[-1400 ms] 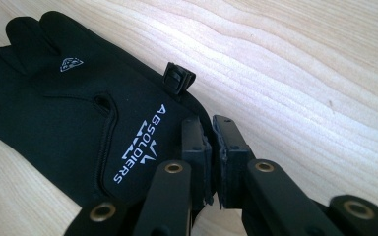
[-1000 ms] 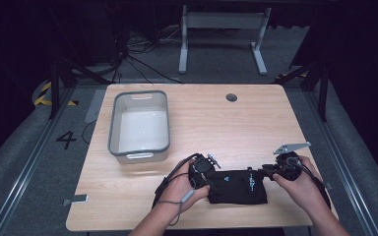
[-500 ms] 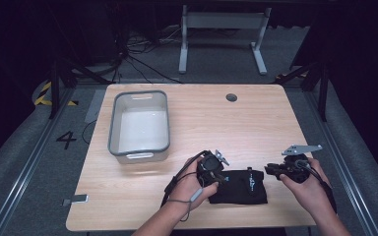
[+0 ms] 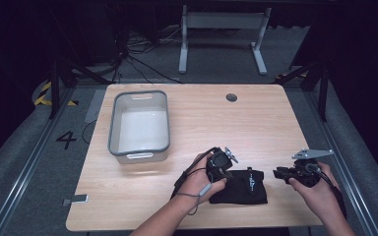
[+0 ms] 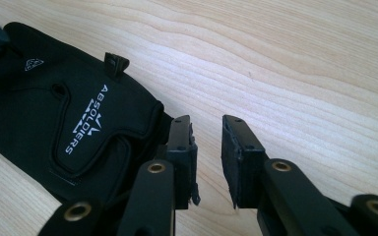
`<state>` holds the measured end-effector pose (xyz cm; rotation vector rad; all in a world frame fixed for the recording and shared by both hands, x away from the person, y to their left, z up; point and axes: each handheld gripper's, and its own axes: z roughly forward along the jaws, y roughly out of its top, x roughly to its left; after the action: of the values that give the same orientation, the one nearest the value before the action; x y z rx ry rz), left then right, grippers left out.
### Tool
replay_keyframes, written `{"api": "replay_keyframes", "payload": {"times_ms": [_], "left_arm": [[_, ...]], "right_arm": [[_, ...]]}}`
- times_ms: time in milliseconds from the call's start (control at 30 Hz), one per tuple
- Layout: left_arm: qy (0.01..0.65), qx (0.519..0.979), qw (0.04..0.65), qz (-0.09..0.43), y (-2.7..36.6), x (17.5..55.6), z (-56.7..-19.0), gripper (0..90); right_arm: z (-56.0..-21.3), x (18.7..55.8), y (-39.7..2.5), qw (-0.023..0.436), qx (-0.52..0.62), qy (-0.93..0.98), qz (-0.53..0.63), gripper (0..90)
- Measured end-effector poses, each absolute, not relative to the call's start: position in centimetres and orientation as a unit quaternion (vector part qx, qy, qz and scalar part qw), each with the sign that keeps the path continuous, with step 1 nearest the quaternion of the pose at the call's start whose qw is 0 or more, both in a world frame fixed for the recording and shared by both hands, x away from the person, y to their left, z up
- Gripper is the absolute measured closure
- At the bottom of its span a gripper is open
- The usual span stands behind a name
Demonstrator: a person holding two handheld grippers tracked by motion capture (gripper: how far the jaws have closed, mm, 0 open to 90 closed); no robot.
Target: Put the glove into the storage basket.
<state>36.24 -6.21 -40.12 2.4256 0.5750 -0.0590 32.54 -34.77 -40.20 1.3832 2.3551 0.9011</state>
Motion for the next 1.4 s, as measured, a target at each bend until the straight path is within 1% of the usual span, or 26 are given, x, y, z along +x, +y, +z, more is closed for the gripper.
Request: {"api": "replay_keyframes", "payload": {"times_ms": [100,200,400,733,833,933,1000,1133,1267,1367,1400], "left_arm": [[0.223,0.918,0.328,-0.028,-6.6,36.7,-40.4,87.5],[0.211,0.922,0.325,-0.024,-7.2,36.7,-40.8,87.6],[0.204,0.932,0.299,-0.025,-8.2,36.5,-42.5,84.1],[0.19,0.94,0.282,-0.034,-8.8,36.3,-43.1,80.8],[0.182,0.94,0.287,-0.024,-8.7,36.1,-42.9,74.0],[0.18,0.938,0.294,-0.028,-8.6,35.8,-42.5,68.8],[0.171,0.936,0.306,-0.029,-8.7,35.6,-42.2,61.8],[0.157,0.937,0.31,-0.03,-8.7,35.3,-41.8,50.5],[0.155,0.944,0.291,-0.014,-9.0,35.2,-42.3,36.8],[0.155,0.946,0.285,-0.015,-9.0,35.4,-42.6,31.1],[0.156,0.945,0.286,-0.016,-9.0,35.5,-42.7,31.1]], "right_arm": [[-40.2,32.4,-35.1,0.128,0.48,0.81,0.312,75.2],[-40.3,32.3,-35.5,0.128,0.484,0.808,0.31,75.2],[-40.3,32.2,-35.7,0.123,0.483,0.808,0.315,73.4],[-40.4,32.2,-35.4,0.12,0.479,0.81,0.316,72.2],[-40.4,32.2,-35.3,0.12,0.48,0.809,0.316,71.7],[-40.4,32.2,-35.4,0.119,0.478,0.81,0.318,70.7],[-40.4,32.1,-35.4,0.117,0.48,0.809,0.319,70.2],[-40.3,32.1,-35.5,0.118,0.48,0.808,0.322,69.7],[-40.3,32.0,-35.5,0.113,0.481,0.807,0.324,68.2],[-40.3,32.0,-35.5,0.109,0.481,0.807,0.325,67.4],[-40.3,32.0,-35.5,0.109,0.481,0.807,0.325,67.4]]}}
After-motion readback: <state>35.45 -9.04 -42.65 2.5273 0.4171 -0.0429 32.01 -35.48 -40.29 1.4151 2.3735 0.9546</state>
